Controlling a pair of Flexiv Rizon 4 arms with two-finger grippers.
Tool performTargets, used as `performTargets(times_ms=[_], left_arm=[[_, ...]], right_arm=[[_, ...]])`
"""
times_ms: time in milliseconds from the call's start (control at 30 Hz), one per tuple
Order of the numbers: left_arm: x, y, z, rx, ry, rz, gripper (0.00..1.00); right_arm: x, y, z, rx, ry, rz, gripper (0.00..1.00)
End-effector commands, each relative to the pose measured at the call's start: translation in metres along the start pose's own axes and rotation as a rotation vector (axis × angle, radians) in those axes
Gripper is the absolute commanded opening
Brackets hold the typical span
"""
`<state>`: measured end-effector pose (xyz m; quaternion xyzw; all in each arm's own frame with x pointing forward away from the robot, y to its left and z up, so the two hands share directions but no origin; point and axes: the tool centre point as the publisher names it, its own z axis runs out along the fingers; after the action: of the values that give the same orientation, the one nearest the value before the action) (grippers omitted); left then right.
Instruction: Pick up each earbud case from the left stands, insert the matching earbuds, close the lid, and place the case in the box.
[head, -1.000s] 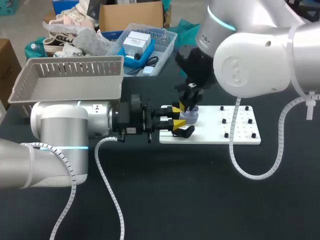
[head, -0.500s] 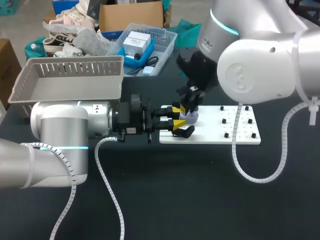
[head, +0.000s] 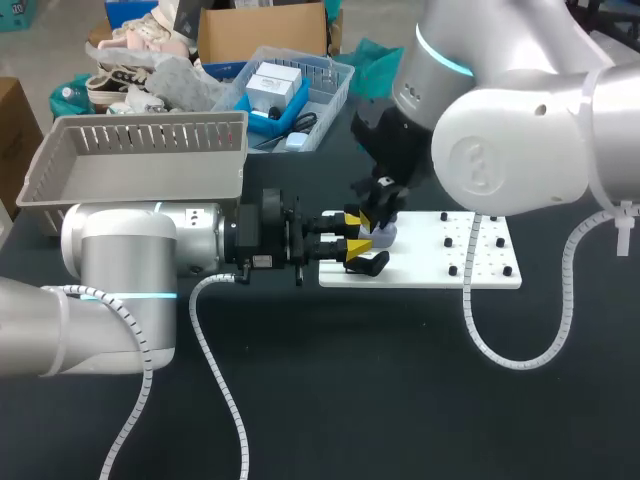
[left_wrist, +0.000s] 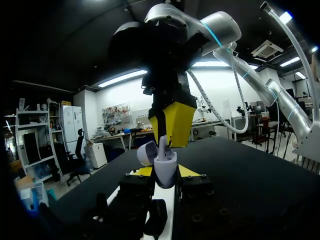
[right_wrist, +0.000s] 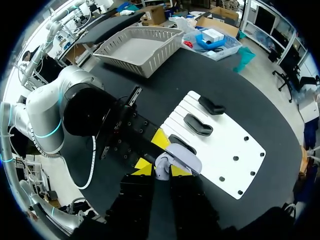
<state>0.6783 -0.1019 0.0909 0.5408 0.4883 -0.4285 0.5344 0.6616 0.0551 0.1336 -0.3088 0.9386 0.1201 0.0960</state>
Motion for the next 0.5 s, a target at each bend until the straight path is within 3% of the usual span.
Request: performTargets(times_ms=[33, 67, 133, 500], left_arm=[[0.0006, 0.0008, 0.0002, 0.000, -0.002, 0.001, 0.00], [0.0006, 0.0008, 0.0002, 0.000, -0.002, 0.001, 0.00], [0.0006, 0.0008, 0.0002, 0.000, -0.002, 0.001, 0.00], [0.0006, 0.0008, 0.0002, 0.000, -0.002, 0.001, 0.00]], right_arm=[[-0.0018, 0.0018, 0.0018, 0.008, 0.004, 0.003, 0.09], [-0.0019, 0.0018, 0.0019, 0.010, 0.005, 0.004, 0.29], [-0.0020, 0.0019, 0.0021, 0.011, 0.006, 0.004, 0.34], [-0.0015, 0.0083, -0.0016, 0.017, -0.001, -0.008, 0.40]])
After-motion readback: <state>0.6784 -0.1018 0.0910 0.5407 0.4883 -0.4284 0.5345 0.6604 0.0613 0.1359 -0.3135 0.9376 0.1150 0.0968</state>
